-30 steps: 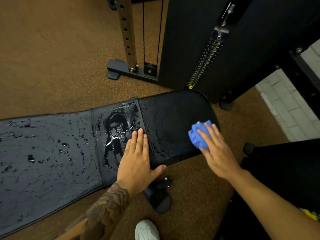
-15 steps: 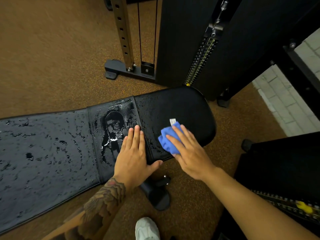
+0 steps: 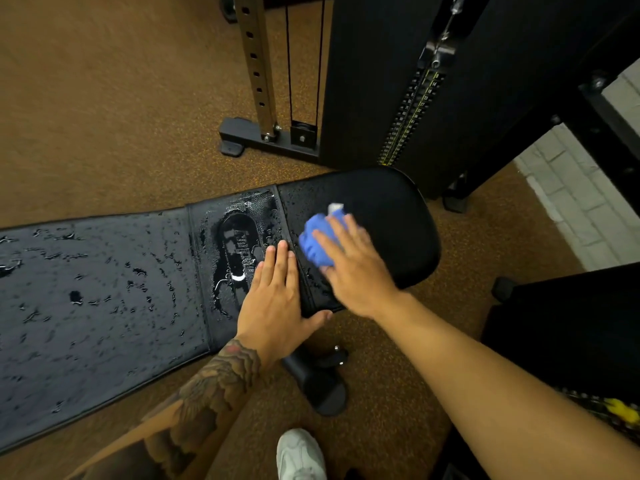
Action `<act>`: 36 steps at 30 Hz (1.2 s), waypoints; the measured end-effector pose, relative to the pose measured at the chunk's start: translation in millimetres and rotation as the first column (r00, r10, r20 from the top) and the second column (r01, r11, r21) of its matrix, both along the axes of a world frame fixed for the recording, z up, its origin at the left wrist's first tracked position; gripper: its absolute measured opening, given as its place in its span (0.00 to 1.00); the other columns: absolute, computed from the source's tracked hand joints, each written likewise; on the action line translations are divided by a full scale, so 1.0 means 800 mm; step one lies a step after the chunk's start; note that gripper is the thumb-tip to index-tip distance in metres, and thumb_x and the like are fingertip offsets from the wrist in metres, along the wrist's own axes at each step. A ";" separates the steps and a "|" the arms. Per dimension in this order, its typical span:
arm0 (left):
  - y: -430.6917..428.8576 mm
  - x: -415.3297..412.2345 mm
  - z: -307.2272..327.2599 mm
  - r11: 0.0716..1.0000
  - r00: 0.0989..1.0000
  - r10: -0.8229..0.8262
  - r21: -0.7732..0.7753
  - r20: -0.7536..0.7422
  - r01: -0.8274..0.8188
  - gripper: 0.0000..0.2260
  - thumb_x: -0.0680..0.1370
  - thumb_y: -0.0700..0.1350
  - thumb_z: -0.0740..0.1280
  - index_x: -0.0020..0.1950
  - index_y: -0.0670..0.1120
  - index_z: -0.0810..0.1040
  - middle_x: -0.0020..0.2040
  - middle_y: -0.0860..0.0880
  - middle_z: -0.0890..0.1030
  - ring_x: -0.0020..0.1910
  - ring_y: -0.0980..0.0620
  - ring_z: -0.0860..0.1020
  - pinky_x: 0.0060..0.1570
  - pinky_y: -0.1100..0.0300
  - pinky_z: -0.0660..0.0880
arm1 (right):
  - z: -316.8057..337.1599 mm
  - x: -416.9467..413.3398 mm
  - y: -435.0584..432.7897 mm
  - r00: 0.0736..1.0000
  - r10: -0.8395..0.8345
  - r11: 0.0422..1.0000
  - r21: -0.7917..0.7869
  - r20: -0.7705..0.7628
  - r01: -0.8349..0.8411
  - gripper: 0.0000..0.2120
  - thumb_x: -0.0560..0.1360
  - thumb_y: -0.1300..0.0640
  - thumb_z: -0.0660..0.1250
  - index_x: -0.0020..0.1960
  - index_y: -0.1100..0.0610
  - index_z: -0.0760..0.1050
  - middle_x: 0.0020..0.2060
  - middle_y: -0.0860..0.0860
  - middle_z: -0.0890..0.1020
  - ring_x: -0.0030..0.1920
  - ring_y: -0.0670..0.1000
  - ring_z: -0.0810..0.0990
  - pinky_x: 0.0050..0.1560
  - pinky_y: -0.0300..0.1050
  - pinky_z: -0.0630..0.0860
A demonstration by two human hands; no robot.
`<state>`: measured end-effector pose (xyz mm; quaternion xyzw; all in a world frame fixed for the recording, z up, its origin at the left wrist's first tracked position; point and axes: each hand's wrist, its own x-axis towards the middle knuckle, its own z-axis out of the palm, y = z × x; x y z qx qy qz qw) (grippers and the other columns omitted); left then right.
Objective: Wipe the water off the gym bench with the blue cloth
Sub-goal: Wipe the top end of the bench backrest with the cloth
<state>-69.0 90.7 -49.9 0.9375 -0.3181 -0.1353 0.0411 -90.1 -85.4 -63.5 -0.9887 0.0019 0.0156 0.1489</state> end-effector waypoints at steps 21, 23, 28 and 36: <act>0.033 0.018 0.008 0.999 0.998 -0.038 -0.008 -0.040 0.037 0.52 0.68 0.74 0.54 0.77 0.37 0.43 0.78 0.39 0.40 0.76 0.42 0.38 0.75 0.49 0.42 | -0.001 0.016 0.014 0.996 0.085 0.989 0.115 0.024 -0.088 0.28 0.78 0.59 0.61 0.76 0.51 0.59 0.77 0.51 0.55 0.77 0.55 0.46 0.75 0.52 0.46; 0.035 0.017 0.009 0.999 0.999 -0.036 -0.015 -0.032 0.036 0.52 0.68 0.73 0.54 0.77 0.37 0.45 0.77 0.39 0.42 0.76 0.41 0.40 0.74 0.49 0.42 | 0.001 -0.011 -0.015 0.992 0.122 0.985 0.125 0.004 -0.122 0.28 0.78 0.59 0.61 0.76 0.49 0.58 0.77 0.48 0.54 0.77 0.52 0.45 0.75 0.50 0.46; 0.032 0.018 0.009 0.999 0.997 -0.030 -0.018 -0.067 0.029 0.52 0.70 0.73 0.56 0.76 0.38 0.39 0.76 0.40 0.34 0.75 0.42 0.33 0.75 0.48 0.41 | -0.002 0.030 -0.056 0.983 -0.183 0.980 0.079 -0.010 0.183 0.27 0.78 0.59 0.63 0.75 0.54 0.61 0.76 0.54 0.58 0.76 0.59 0.50 0.73 0.61 0.56; 0.029 0.018 0.011 0.999 0.997 -0.025 0.020 -0.077 0.026 0.52 0.70 0.72 0.57 0.76 0.38 0.38 0.76 0.40 0.34 0.75 0.42 0.33 0.75 0.48 0.42 | -0.009 0.127 0.015 0.996 -0.086 0.992 0.092 0.039 0.082 0.26 0.77 0.59 0.63 0.74 0.58 0.62 0.76 0.58 0.59 0.76 0.63 0.51 0.73 0.61 0.52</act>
